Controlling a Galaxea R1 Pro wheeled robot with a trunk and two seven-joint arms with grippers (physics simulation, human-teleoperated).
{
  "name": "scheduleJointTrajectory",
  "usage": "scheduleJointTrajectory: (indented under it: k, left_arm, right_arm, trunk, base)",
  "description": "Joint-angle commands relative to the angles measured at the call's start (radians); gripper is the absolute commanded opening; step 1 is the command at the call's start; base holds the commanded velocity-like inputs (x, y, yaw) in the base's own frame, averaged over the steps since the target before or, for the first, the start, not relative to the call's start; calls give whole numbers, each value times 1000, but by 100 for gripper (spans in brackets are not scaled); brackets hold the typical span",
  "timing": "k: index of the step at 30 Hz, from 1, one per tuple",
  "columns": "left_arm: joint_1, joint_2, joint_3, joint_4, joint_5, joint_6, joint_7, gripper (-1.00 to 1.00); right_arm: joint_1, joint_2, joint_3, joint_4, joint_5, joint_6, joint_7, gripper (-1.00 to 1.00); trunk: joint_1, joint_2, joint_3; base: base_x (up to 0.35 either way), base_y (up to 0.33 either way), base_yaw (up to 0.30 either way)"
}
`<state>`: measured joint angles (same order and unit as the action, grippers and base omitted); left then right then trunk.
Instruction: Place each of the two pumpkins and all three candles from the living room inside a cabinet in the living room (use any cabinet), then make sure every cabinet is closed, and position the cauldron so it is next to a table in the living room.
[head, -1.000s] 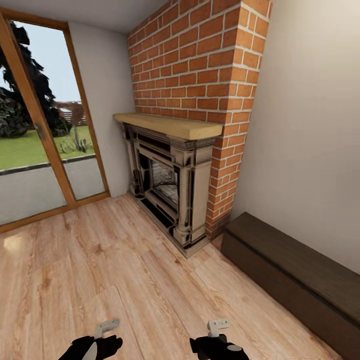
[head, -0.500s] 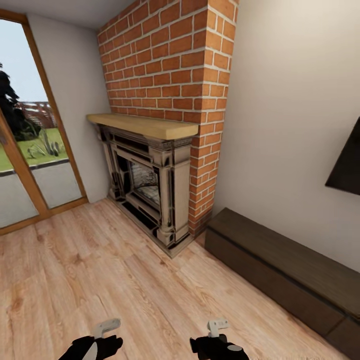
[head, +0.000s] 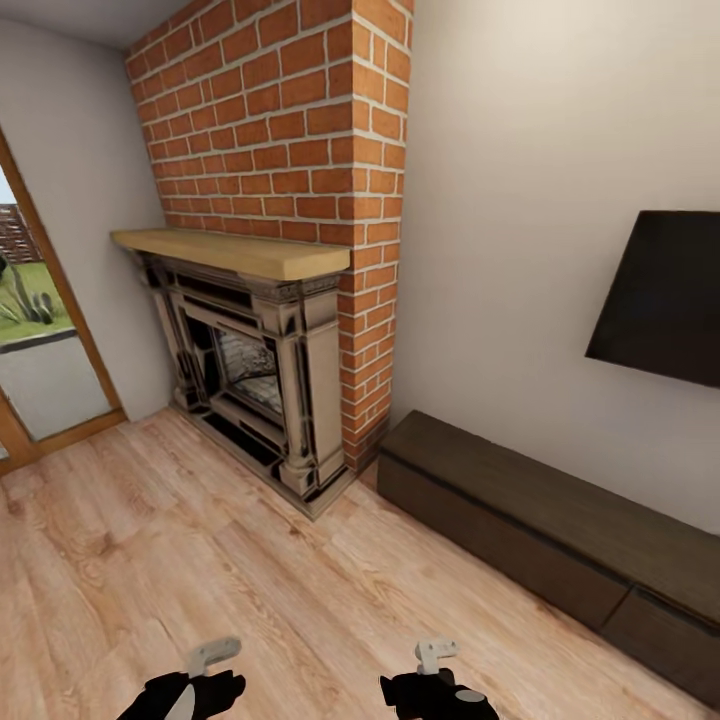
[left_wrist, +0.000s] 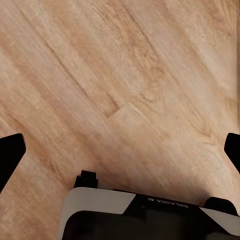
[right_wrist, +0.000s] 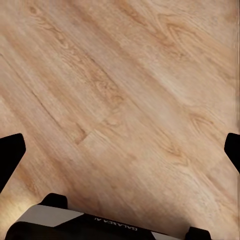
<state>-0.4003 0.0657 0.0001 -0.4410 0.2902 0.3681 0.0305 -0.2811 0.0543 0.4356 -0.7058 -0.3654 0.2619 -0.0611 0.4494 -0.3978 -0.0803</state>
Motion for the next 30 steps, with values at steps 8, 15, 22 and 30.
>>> scheduleJointTrajectory:
  k: [8, 15, 22, 30]
  left_arm:
    - [0, 0, 0, -5, 9, 6, 3, 100]
    - [0, 0, 0, -4, 9, 6, 3, 100]
    - [0, 0, 0, -3, 10, 6, 3, 100]
    - [0, 1, 0, -4, 10, 6, 3, 100]
  right_arm:
    - [-1, -1, 4, -1, -9, 4, -6, 100]
    - [-1, -1, 4, -1, -9, 4, -6, 100]
    - [-1, -1, 4, -1, -9, 4, -6, 100]
    - [-1, -1, 4, -1, -9, 4, -6, 100]
  trunk:
    - [1, -2, -2]
    - [1, -2, -2]
    - [1, -2, -2]
    - [1, -2, -2]
  base:
    - [0, 0, -274]
    - [0, 2, -274]
    - [0, 156, -274]
    - [0, 273, -274]
